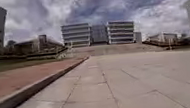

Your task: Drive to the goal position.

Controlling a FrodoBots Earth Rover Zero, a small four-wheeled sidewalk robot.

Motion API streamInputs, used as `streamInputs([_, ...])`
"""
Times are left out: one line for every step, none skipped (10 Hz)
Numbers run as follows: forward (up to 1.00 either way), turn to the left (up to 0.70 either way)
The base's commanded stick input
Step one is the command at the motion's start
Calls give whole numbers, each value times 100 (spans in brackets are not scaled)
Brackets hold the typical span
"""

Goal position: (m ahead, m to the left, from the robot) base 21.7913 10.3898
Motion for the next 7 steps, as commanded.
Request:
streamInputs([100,0])
streamInputs([100,0])
streamInputs([100,0])
streamInputs([100,0])
streamInputs([100,0])
streamInputs([100,0])
streamInputs([100,0])
